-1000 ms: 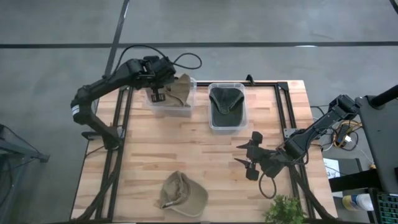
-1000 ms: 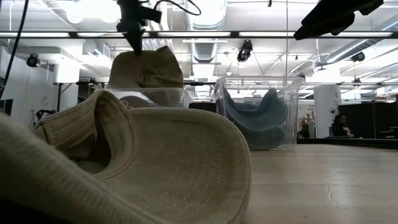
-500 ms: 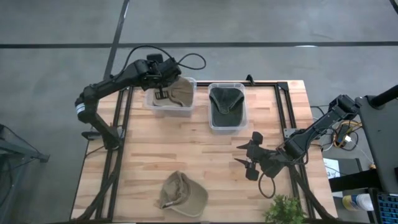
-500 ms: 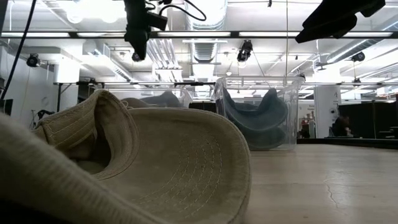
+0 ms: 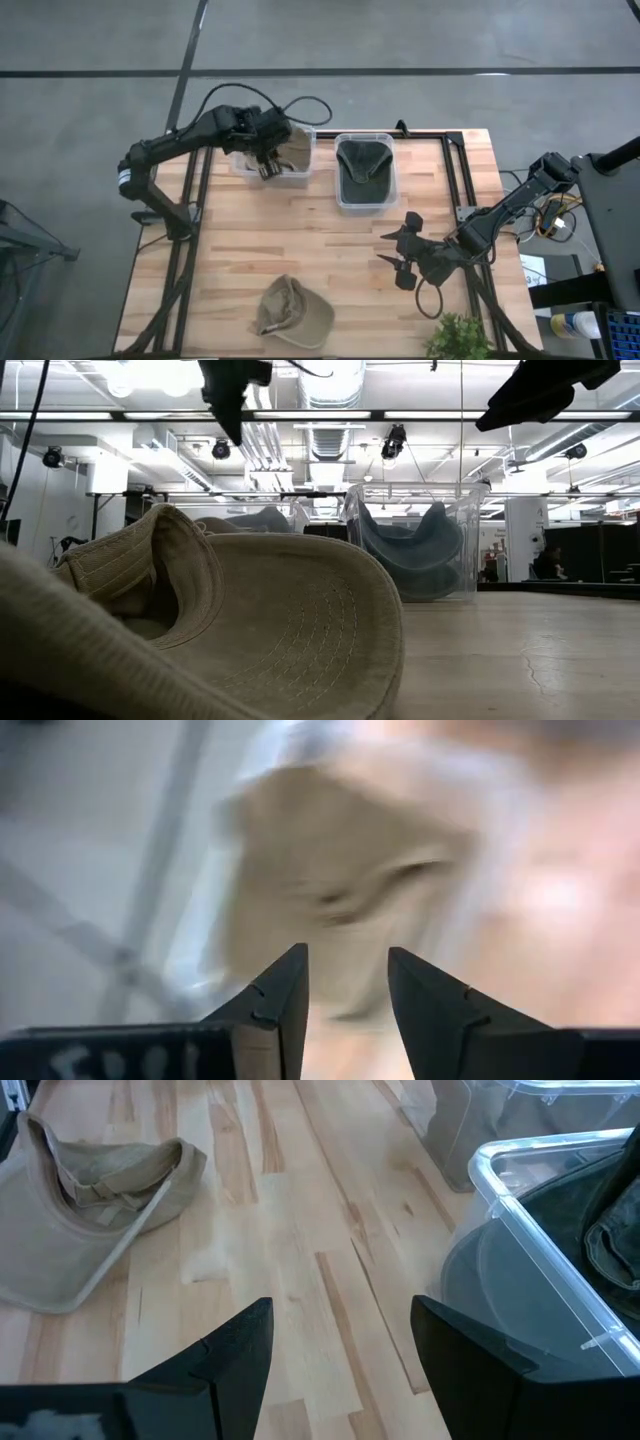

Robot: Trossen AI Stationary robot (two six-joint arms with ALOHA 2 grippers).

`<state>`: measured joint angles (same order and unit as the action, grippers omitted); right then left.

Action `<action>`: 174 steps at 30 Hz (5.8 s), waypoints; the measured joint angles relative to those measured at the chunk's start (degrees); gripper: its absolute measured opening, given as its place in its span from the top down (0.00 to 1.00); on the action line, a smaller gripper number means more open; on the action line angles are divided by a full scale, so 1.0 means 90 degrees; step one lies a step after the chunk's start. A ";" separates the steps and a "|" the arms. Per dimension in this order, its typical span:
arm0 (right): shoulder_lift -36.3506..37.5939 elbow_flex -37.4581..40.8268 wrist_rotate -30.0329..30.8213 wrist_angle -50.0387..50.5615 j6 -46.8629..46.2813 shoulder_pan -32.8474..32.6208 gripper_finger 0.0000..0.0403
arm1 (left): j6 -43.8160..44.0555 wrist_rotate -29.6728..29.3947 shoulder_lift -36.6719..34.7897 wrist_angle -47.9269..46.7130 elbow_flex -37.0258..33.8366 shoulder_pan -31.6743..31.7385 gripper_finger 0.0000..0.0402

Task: Pick & Place hat
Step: Put the light brown cap into the left transparent bin

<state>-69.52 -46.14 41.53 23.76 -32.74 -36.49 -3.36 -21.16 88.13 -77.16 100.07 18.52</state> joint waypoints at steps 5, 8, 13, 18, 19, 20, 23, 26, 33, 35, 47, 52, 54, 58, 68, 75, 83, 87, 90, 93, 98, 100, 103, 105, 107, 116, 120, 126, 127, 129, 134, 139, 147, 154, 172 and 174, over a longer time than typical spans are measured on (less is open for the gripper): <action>0.0000 0.0032 -0.0027 -0.0002 0.0010 -0.0002 0.42 | 0.0657 0.1377 0.0022 0.0286 -0.0025 -0.0649 0.67; 0.0000 0.0043 -0.0188 -0.0003 -0.0020 -0.0002 0.42 | 0.0833 0.1407 0.0057 0.0403 -0.0160 -0.1103 0.67; 0.0000 0.0050 -0.0688 -0.0287 -0.0091 -0.0002 0.42 | 0.1251 0.1393 0.0095 0.0712 -0.0550 -0.1732 0.67; 0.0000 0.0052 -0.1391 -0.0743 -0.0047 0.0000 0.42 | 0.1810 0.1342 0.0067 0.1552 -0.1064 -0.2278 0.67; 0.0000 0.0054 -0.1466 -0.0811 -0.0046 0.0000 0.42 | 0.1929 0.1342 0.0056 0.1771 -0.1173 -0.2393 0.67; 0.0000 0.0057 -0.1510 -0.0894 -0.0038 0.0000 0.42 | 0.2034 0.1347 0.0032 0.1975 -0.1297 -0.2495 0.67; -0.0001 0.0068 -0.1638 -0.1057 -0.0036 0.0001 0.42 | 0.2280 0.1324 -0.0047 0.2556 -0.1737 -0.2818 0.67; -0.0138 0.0069 -0.1640 -0.1345 -0.0018 0.0002 0.42 | 0.2549 0.0832 -0.0164 0.3440 -0.2264 -0.3216 0.67; -0.0924 0.0048 -0.2018 -0.2448 0.0091 0.0054 0.42 | 0.3038 0.0267 -0.0656 0.5809 -0.3568 -0.4188 0.67; -0.1146 -0.0067 -0.2020 -0.2473 0.0106 0.0082 0.42 | 0.3155 0.0195 -0.0793 0.6490 -0.3911 -0.4421 0.67; -0.2804 -0.1322 -0.2436 -0.2476 0.0281 0.0516 0.43 | 0.2735 -0.1457 -0.1262 0.8920 -0.5330 -0.5628 0.67; -0.3464 -0.2053 -0.2523 -0.2136 0.0376 0.0722 0.45 | 0.2908 -0.1835 -0.1275 0.8914 -0.5488 -0.5908 0.67; -0.3744 -0.2384 -0.2581 -0.1789 0.0378 0.0807 0.46 | 0.2922 -0.1830 -0.1275 0.8917 -0.5543 -0.5991 0.67; -0.4287 -0.3030 -0.2768 -0.1315 0.0407 0.0961 0.46 | 0.2964 -0.1830 -0.1275 0.8906 -0.5635 -0.6115 0.67; -0.5223 -0.4064 -0.3588 -0.0943 0.0494 0.1252 0.46 | 0.2856 -0.1827 -0.1299 0.8900 -0.5637 -0.6438 0.67; -0.5554 -0.4195 -0.3683 -0.0844 0.0421 0.1397 0.46 | 0.2854 -0.1827 -0.1299 0.8897 -0.5637 -0.6496 0.67; -0.5605 -0.4193 -0.4110 -0.0854 0.0341 0.1504 0.57 | 0.2881 -0.1827 -0.1299 0.8904 -0.5637 -0.6493 0.67; -0.5605 -0.4193 -0.4330 -0.0847 0.0351 0.1515 0.78 | 0.2915 -0.1827 -0.1299 0.8904 -0.5637 -0.6491 0.67; -0.5605 -0.4193 -0.4335 -0.0860 0.0459 0.1517 0.94 | 0.3031 -0.1828 -0.1299 0.8904 -0.5637 -0.6489 0.67; -0.5605 -0.4193 -0.4309 -0.0863 0.0497 0.1520 0.96 | 0.3087 -0.1889 -0.1299 0.8915 -0.5637 -0.6489 0.67; -0.5426 -0.4193 -0.3758 -0.0824 0.0744 0.1510 0.97 | 0.3023 -0.2152 -0.1299 0.9339 -0.5637 -0.6489 0.67; -0.5275 -0.4193 -0.3403 -0.0819 0.0885 0.1536 0.97 | 0.2865 -0.2189 -0.1299 0.9699 -0.5637 -0.6489 0.67; -0.5023 -0.4193 -0.2685 -0.0768 0.1152 0.1548 0.97 | 0.2435 -0.2211 -0.1299 1.0306 -0.5637 -0.6525 0.67; -0.4815 -0.4193 -0.2141 -0.0638 0.1274 0.1549 0.97 | 0.2029 -0.2209 -0.1299 1.0737 -0.5637 -0.6562 0.67; -0.4556 -0.4193 -0.1449 -0.0463 0.1402 0.1542 0.98 | 0.1640 -0.2209 -0.1299 1.1204 -0.5637 -0.6617 0.67; -0.3283 -0.4190 0.0521 -0.0297 0.2288 0.1557 0.98 | -0.0310 -0.2205 -0.1299 1.2770 -0.5634 -0.6952 0.67; -0.2679 -0.4188 0.1265 -0.0485 0.2885 0.1565 0.98 | -0.1140 -0.2208 -0.1299 1.3277 -0.5634 -0.7018 0.67; -0.1805 -0.4186 0.1460 -0.1168 0.3798 0.1564 0.98 | -0.2068 -0.2339 -0.1299 1.3469 -0.5634 -0.7023 0.67; -0.1699 -0.4186 0.1457 -0.1314 0.3955 0.1557 0.98 | -0.2154 -0.2383 -0.1299 1.3473 -0.5634 -0.7023 0.67; -0.1493 -0.4183 0.1443 -0.1546 0.4239 0.1557 0.98 | -0.2240 -0.2529 -0.1299 1.3464 -0.5634 -0.7021 0.67; -0.1316 -0.4171 0.1303 -0.2314 0.4834 0.1566 0.97 | -0.2258 -0.3206 -0.1299 1.3489 -0.5634 -0.6923 0.67; -0.1474 -0.4073 0.1195 -0.2862 0.5235 0.1554 0.97 | -0.1960 -0.4849 -0.1299 1.3697 -0.5634 -0.6697 0.67; -0.2015 -0.4030 0.1225 -0.3930 0.6162 0.1557 0.97 | -0.1469 -0.5383 -0.1299 1.3743 -0.5634 -0.6232 0.67; -0.2058 -0.4016 0.1229 -0.4047 0.6123 0.1557 0.97 | -0.1881 -0.5523 -0.1299 1.3774 -0.5634 -0.6158 0.70; -0.2063 -0.3946 0.1364 -0.3927 0.5638 0.1511 0.97 | -0.2570 -0.6030 -0.1769 1.3786 -0.5625 -0.6124 0.98; -0.2057 -0.3959 0.1385 -0.3749 0.5648 0.1511 0.96 | -0.2655 -0.6131 -0.1876 1.3772 -0.5625 -0.6124 0.99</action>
<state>-88.03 -81.77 54.00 -9.99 18.09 -22.90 -27.25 -76.34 71.25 46.79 49.45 -36.60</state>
